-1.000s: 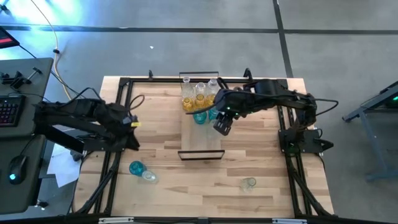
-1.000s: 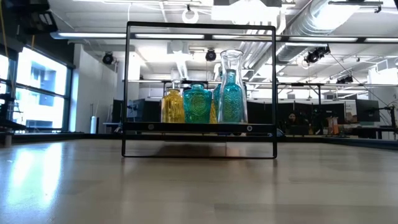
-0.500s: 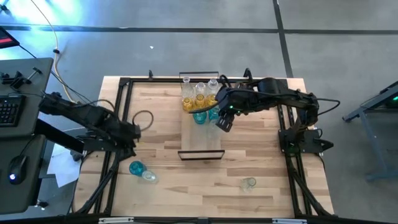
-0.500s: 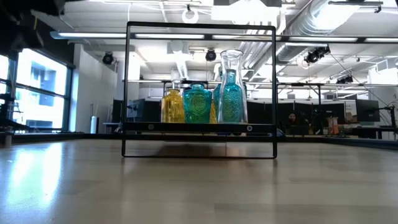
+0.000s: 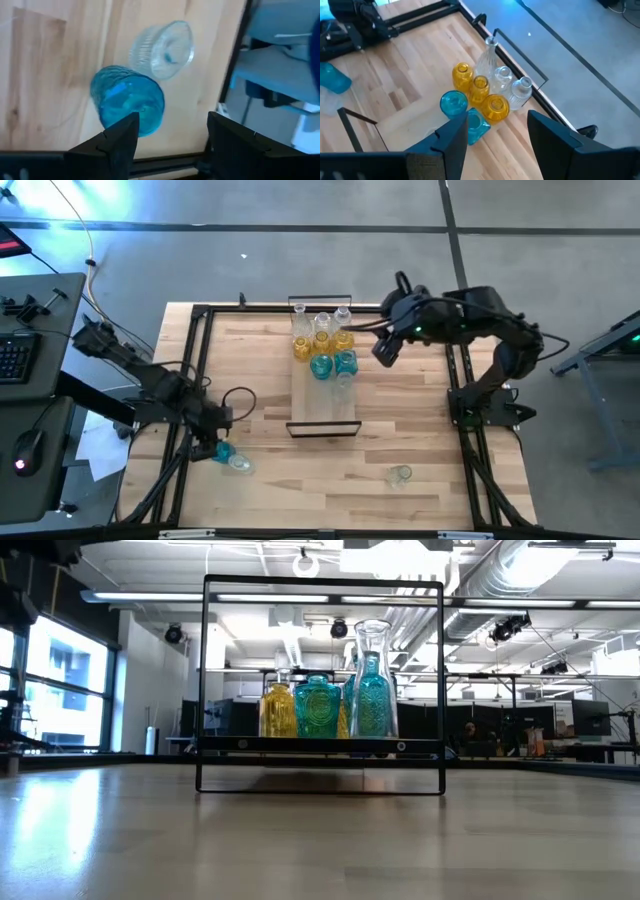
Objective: Sort vases onto shelf
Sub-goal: Put the blue flower vase on the shelf aligned with the other blue flower vase
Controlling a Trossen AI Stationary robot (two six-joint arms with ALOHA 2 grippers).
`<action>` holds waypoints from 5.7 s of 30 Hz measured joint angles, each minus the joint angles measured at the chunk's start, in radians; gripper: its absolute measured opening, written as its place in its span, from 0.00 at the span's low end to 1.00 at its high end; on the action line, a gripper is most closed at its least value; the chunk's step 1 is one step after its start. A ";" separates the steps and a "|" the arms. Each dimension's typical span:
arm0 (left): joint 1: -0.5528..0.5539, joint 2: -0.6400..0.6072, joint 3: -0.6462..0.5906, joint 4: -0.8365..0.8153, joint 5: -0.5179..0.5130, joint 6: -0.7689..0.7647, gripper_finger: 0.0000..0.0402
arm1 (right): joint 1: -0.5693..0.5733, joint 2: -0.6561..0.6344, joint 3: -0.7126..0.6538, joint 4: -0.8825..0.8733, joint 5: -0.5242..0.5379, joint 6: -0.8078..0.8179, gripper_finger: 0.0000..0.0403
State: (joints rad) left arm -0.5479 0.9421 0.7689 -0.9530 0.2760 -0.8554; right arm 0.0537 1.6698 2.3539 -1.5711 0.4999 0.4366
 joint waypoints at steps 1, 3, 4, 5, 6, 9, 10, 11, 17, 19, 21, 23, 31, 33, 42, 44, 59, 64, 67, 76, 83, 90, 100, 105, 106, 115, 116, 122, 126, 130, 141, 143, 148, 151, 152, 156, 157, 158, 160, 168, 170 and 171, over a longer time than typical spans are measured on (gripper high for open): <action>-0.010 0.007 0.000 0.000 -0.018 -0.012 0.57 | -0.002 -0.007 0.000 0.000 0.000 0.000 0.46; -0.027 0.025 0.000 -0.005 -0.045 -0.025 0.57 | -0.002 -0.016 0.000 0.000 0.000 -0.002 0.46; -0.033 0.034 0.000 -0.007 -0.052 -0.032 0.57 | -0.002 -0.019 0.000 0.000 0.000 -0.007 0.46; -0.040 0.046 0.000 -0.012 -0.057 -0.033 0.57 | -0.002 -0.021 0.000 0.000 -0.001 -0.009 0.46; -0.046 0.060 0.000 -0.015 -0.060 -0.033 0.57 | -0.002 -0.022 0.000 0.000 -0.002 -0.012 0.46; -0.061 0.100 0.000 -0.031 -0.062 -0.033 0.57 | -0.002 -0.022 0.000 0.000 -0.002 -0.019 0.46; -0.068 0.114 0.000 -0.030 -0.062 -0.033 0.57 | -0.002 -0.022 0.000 0.000 -0.003 -0.022 0.46; -0.077 0.127 0.000 -0.029 -0.063 -0.032 0.57 | -0.002 -0.022 0.000 0.000 -0.004 -0.026 0.46; -0.115 0.206 0.007 -0.027 -0.121 0.004 0.57 | -0.001 -0.022 0.000 0.000 -0.011 -0.030 0.46; -0.116 0.227 0.008 -0.028 -0.135 0.018 0.57 | -0.001 -0.022 0.000 0.000 -0.019 -0.027 0.46; -0.116 0.235 0.008 -0.022 -0.151 0.023 0.57 | -0.001 -0.022 0.000 0.000 -0.032 -0.027 0.46; -0.116 0.237 0.008 -0.022 -0.171 0.023 0.57 | -0.001 -0.022 0.000 0.000 -0.039 -0.025 0.46; -0.115 0.218 0.002 -0.026 -0.274 -0.028 0.57 | -0.001 -0.022 0.000 0.000 -0.067 -0.001 0.46; -0.115 0.213 0.001 -0.027 -0.275 -0.045 0.57 | -0.001 -0.022 0.000 0.000 -0.069 0.000 0.46; -0.112 0.207 0.001 -0.032 -0.301 -0.056 0.55 | -0.001 -0.022 0.000 0.000 -0.071 0.009 0.46; -0.112 0.206 0.000 -0.034 -0.303 -0.062 0.53 | -0.001 -0.022 0.000 0.000 -0.071 0.009 0.46; -0.112 0.199 0.013 -0.046 -0.284 -0.097 0.43 | -0.001 -0.022 0.000 0.000 -0.081 0.011 0.46; -0.112 0.200 0.021 -0.045 -0.272 -0.097 0.51 | -0.001 -0.022 0.000 0.000 -0.084 0.010 0.46; -0.112 0.199 0.022 -0.045 -0.260 -0.096 0.56 | -0.001 -0.022 0.000 0.000 -0.086 0.008 0.46; -0.108 0.199 0.023 -0.045 -0.278 -0.088 0.65 | 0.004 -0.022 0.000 0.000 -0.090 0.008 0.46; -0.107 0.179 0.034 -0.056 -0.259 -0.112 0.65 | 0.027 -0.022 0.000 0.000 -0.090 0.020 0.46; -0.096 0.158 0.043 -0.090 -0.341 -0.112 0.65 | 0.034 -0.022 0.000 0.000 -0.085 0.030 0.46; -0.071 0.158 0.043 -0.115 -0.352 -0.108 0.65 | 0.040 -0.022 0.000 0.000 -0.084 0.030 0.46; -0.071 0.158 0.043 -0.116 -0.351 -0.111 0.65 | 0.049 -0.022 0.000 0.000 -0.083 0.029 0.46; -0.071 0.158 0.043 -0.115 -0.345 -0.111 0.65 | 0.053 -0.022 0.000 0.000 -0.082 0.030 0.46; -0.071 0.191 0.043 -0.082 -0.309 -0.106 0.65 | 0.093 -0.022 0.000 0.000 -0.029 0.034 0.46; -0.068 0.195 0.043 -0.083 -0.309 -0.104 0.65 | 0.096 -0.022 0.000 0.000 -0.028 0.034 0.46; -0.067 0.203 0.012 -0.070 -0.299 -0.117 0.63 | 0.099 -0.022 0.000 0.000 -0.029 0.037 0.46; -0.067 0.201 0.001 -0.070 -0.277 -0.130 0.56 | 0.099 -0.022 0.000 0.000 -0.028 0.037 0.46; -0.067 0.199 0.000 -0.071 -0.273 -0.129 0.48 | 0.099 -0.022 0.000 0.000 -0.028 0.037 0.46; -0.068 0.201 0.002 -0.071 -0.270 -0.085 0.33 | 0.099 -0.022 0.000 0.000 -0.010 0.035 0.46; -0.068 0.201 0.008 -0.072 -0.271 -0.084 0.31 | 0.099 -0.022 0.000 0.000 -0.010 0.035 0.46; -0.068 0.203 0.022 -0.072 -0.282 -0.064 0.31 | 0.099 -0.022 0.000 0.000 -0.003 0.035 0.46; -0.068 0.203 0.025 -0.073 -0.285 -0.060 0.31 | 0.099 -0.022 0.000 0.000 0.005 0.031 0.46; -0.068 0.203 0.025 -0.073 -0.285 -0.066 0.31 | 0.099 -0.022 0.000 0.000 0.005 0.030 0.46; -0.068 0.203 0.025 -0.073 -0.287 -0.085 0.31 | 0.099 -0.022 0.000 0.000 0.006 0.027 0.46; -0.068 0.203 0.025 -0.073 -0.288 -0.085 0.31 | 0.099 -0.022 0.000 0.000 0.006 0.027 0.46; -0.068 0.203 0.025 -0.073 -0.288 -0.085 0.31 | 0.099 -0.022 0.000 0.000 0.006 0.027 0.46; -0.068 0.203 0.026 -0.073 -0.288 -0.085 0.31 | 0.099 -0.022 0.000 0.000 0.006 0.026 0.46; -0.068 0.205 0.037 -0.103 -0.289 -0.086 0.31 | 0.098 -0.022 0.000 0.000 0.006 0.007 0.46; -0.067 0.206 0.050 -0.146 -0.307 -0.086 0.31 | 0.097 -0.022 0.000 0.000 0.006 0.000 0.46; -0.067 0.205 0.059 -0.162 -0.318 -0.086 0.31 | 0.097 -0.022 0.000 0.000 0.008 0.000 0.46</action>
State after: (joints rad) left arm -0.6146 1.1471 0.8275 -1.1153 -0.0419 -0.9413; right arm 0.1505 1.6482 2.3539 -1.5711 0.5084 0.4366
